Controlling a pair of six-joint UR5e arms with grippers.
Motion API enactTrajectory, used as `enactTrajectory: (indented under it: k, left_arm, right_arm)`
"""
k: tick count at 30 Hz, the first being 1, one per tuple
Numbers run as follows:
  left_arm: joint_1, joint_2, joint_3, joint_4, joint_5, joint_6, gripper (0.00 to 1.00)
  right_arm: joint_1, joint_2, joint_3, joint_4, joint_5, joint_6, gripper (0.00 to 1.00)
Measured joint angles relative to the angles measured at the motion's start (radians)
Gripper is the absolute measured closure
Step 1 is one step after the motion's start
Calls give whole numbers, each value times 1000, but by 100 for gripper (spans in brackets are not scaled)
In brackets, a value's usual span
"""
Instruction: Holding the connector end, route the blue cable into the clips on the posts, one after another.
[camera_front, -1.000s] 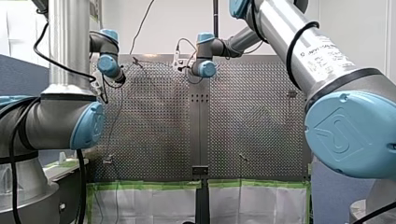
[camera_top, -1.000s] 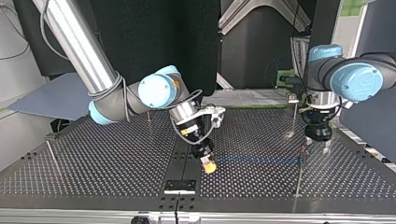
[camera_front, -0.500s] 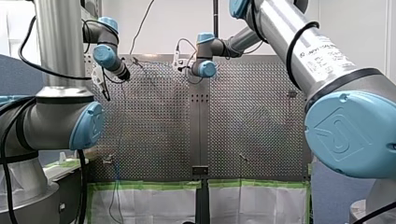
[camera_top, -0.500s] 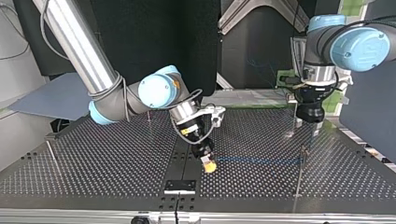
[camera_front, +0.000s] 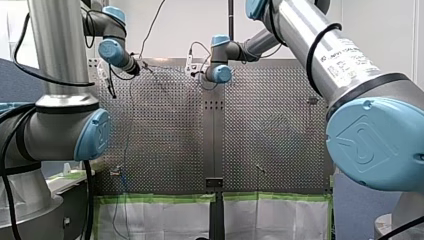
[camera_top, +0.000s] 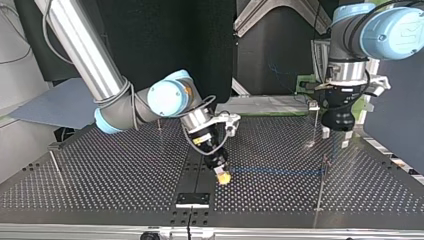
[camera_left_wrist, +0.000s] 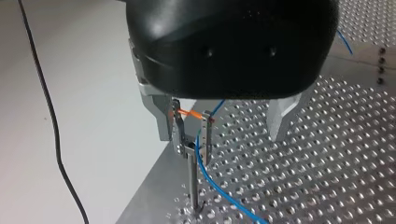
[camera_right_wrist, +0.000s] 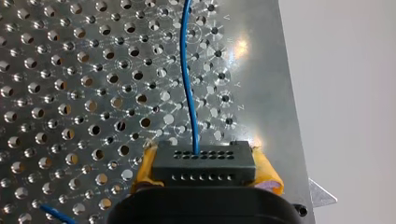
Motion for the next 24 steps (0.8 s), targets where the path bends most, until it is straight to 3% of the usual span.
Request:
enactTrajectory:
  k: [5, 24]
  left_arm:
    - [-3, 0, 13, -30, -26, 54, 0]
    - [-30, -5, 90, -84, -39, 255, 0]
  right_arm:
    - [-3, 0, 0, 1, 0, 1, 100]
    - [-7, 1, 1, 2, -2, 5, 100]
